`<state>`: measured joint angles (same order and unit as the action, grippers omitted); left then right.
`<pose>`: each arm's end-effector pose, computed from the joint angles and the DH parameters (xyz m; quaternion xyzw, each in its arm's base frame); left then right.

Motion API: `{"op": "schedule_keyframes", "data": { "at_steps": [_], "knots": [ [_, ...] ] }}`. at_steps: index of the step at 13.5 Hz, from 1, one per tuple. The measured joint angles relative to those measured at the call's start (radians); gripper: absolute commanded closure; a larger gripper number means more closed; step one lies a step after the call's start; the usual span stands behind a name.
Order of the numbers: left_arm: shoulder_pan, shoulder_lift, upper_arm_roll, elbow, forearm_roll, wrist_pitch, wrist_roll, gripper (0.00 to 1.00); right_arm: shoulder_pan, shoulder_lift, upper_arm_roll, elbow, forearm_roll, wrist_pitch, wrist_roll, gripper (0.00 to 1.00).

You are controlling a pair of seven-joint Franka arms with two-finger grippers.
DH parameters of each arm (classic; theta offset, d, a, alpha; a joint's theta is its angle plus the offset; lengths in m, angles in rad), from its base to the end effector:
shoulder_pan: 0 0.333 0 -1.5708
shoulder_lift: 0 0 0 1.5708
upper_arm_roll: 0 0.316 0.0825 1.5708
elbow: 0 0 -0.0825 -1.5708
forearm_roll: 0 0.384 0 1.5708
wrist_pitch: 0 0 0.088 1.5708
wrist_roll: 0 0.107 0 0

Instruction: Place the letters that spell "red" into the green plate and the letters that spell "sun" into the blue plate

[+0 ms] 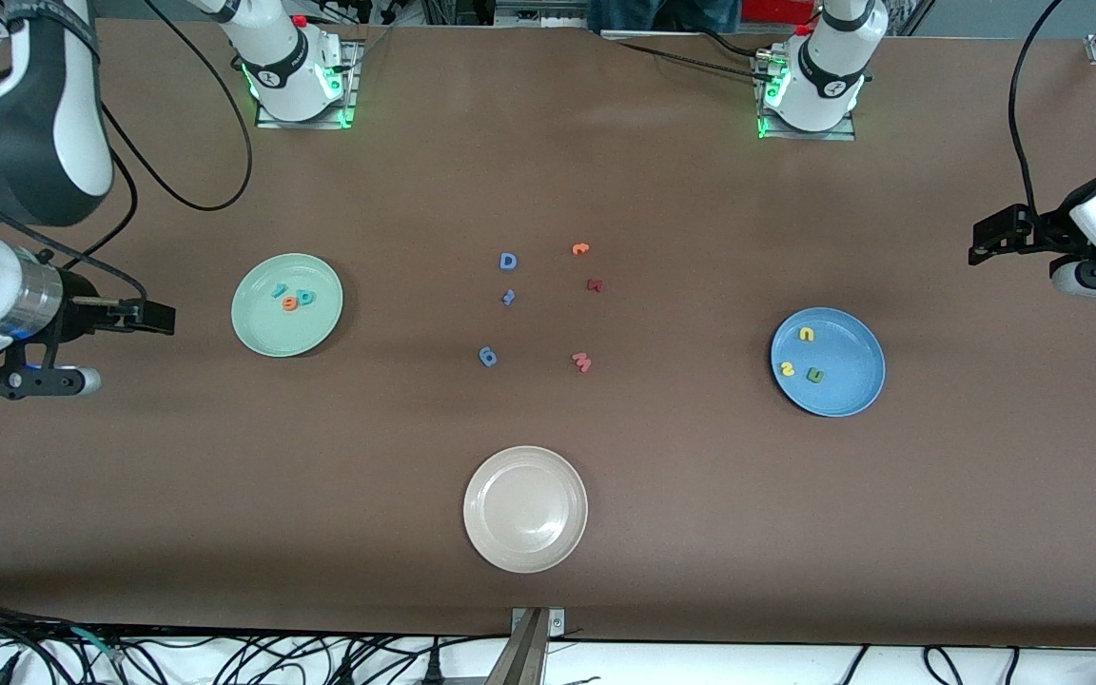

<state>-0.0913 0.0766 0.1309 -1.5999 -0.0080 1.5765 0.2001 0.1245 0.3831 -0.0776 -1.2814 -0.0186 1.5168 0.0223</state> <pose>0.5734 0.0193 0.5684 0.9956 -0.0798 -0.0494 0.0049 0.6547 0.0379 0.5234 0.9969 0.0142 -0.0723 0.0265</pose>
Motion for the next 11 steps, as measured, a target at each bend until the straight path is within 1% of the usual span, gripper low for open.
{"op": "schedule_keyframes", "data": {
  "at_steps": [1,2,6,11],
  "knots": [
    [0.0,0.0,0.0,0.0,0.0,0.0,0.0,0.0,-0.061,-0.014,0.063,0.0,-0.006,-0.004,0.009,0.01],
    [0.0,0.0,0.0,0.0,0.0,0.0,0.0,0.0,-0.1,-0.027,0.095,-0.006,-0.006,-0.006,0.021,0.01],
    [0.0,0.0,0.0,0.0,0.0,0.0,0.0,0.0,-0.135,-0.091,0.13,-0.115,-0.006,0.058,0.03,0.0],
    [0.0,0.0,0.0,0.0,0.0,0.0,0.0,0.0,-0.136,-0.107,0.14,-0.136,-0.006,0.052,0.047,0.0]
  ]
}}
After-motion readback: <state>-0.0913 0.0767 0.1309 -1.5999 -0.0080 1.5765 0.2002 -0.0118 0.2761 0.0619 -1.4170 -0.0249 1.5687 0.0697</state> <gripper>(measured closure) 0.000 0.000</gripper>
